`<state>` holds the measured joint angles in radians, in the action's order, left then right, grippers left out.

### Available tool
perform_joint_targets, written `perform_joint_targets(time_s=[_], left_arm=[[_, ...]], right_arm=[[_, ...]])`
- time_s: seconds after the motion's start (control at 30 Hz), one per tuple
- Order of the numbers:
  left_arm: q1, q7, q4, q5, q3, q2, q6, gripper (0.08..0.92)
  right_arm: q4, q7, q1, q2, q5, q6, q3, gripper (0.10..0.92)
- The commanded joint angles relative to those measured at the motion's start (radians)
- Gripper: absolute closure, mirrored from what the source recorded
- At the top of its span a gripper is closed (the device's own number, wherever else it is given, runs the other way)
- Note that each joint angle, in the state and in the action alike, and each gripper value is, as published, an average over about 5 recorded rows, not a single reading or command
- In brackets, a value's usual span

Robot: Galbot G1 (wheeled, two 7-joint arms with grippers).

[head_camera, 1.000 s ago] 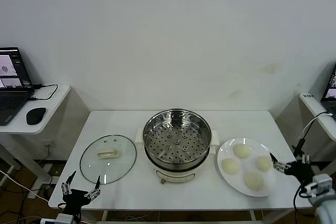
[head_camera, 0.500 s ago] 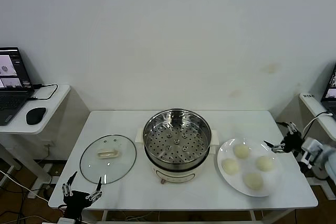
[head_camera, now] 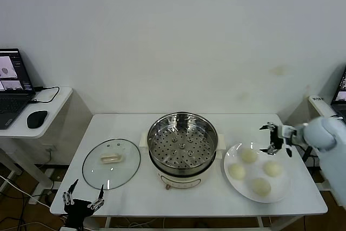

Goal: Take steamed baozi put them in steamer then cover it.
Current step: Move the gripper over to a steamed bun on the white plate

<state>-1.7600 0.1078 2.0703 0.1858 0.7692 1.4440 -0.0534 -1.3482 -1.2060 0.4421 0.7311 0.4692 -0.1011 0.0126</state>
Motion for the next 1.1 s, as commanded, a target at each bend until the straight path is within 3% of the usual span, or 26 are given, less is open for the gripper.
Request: perform_joint_targets(time_s=[0.03,1.1], left_arm=[[-0.003,0.002,-0.007,0.004,0.000,0.002,0.000,0.177],[-0.016,0.003,-0.029,0.017,-0.008,0.004,0.001,0.177]], right_arm=[[0.215,-0.116,-0.223,0.095,0.085,0.044,-0.246,0.203],[0.370,-0.046,-0.156,0.186,0.141,0.043,-0.201,0.202]])
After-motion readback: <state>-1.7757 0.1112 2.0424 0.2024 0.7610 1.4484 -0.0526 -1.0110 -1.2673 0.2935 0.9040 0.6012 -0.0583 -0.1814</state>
